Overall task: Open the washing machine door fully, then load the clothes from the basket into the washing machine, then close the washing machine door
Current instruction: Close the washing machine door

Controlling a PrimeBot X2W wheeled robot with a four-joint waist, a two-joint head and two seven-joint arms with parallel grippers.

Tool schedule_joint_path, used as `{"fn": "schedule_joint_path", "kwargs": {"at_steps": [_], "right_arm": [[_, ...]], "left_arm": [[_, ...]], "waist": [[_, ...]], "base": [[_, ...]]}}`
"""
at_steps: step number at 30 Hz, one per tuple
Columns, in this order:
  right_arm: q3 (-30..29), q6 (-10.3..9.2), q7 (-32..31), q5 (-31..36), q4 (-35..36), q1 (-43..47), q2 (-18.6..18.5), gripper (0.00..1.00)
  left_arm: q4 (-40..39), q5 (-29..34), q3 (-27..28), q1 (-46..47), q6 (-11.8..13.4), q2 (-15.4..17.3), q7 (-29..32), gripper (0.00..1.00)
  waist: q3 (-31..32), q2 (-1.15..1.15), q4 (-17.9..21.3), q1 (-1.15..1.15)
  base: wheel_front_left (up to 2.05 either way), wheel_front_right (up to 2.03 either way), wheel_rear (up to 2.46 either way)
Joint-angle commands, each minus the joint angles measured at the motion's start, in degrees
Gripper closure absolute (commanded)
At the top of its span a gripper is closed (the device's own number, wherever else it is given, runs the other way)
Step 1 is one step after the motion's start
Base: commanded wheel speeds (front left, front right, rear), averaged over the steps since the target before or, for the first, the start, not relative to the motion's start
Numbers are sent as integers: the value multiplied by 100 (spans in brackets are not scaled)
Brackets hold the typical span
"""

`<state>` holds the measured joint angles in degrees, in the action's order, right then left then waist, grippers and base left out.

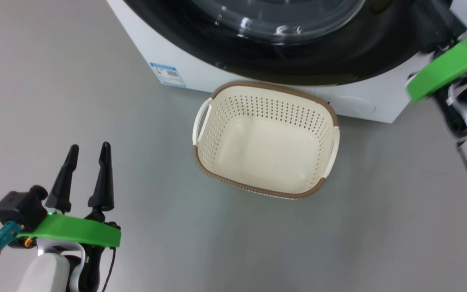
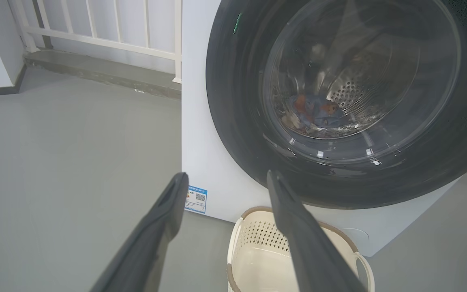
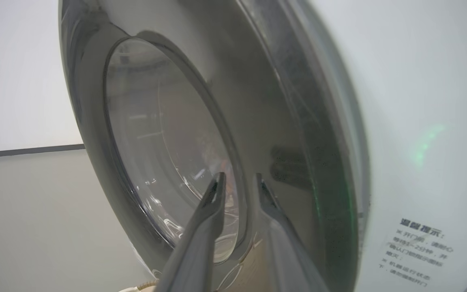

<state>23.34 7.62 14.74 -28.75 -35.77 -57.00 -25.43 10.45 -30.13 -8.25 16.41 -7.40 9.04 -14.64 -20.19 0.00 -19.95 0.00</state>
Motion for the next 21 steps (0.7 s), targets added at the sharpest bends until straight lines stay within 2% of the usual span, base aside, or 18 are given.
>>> {"fn": "schedule_joint_path", "kwargs": {"at_steps": [1, 10, 21], "right_arm": [[42, -13, 26, 75, 226, 382, 152, 0], [29, -13, 26, 39, 716, 1219, 429, 0], [-212, -13, 26, -89, 1449, 2583, 667, 0]], "left_arm": [[-92, 46, 224, 12, -9, 191, -36, 0], [-38, 107, 171, -141, -9, 241, -36, 0], [43, 245, 201, -569, -9, 293, -36, 0]], "waist": [[208, 0, 144, 0], [764, 0, 482, 0], [1583, 0, 1320, 0]], "base": [[0, 0, 0], [0, 0, 0], [0, 0, 0]]}}
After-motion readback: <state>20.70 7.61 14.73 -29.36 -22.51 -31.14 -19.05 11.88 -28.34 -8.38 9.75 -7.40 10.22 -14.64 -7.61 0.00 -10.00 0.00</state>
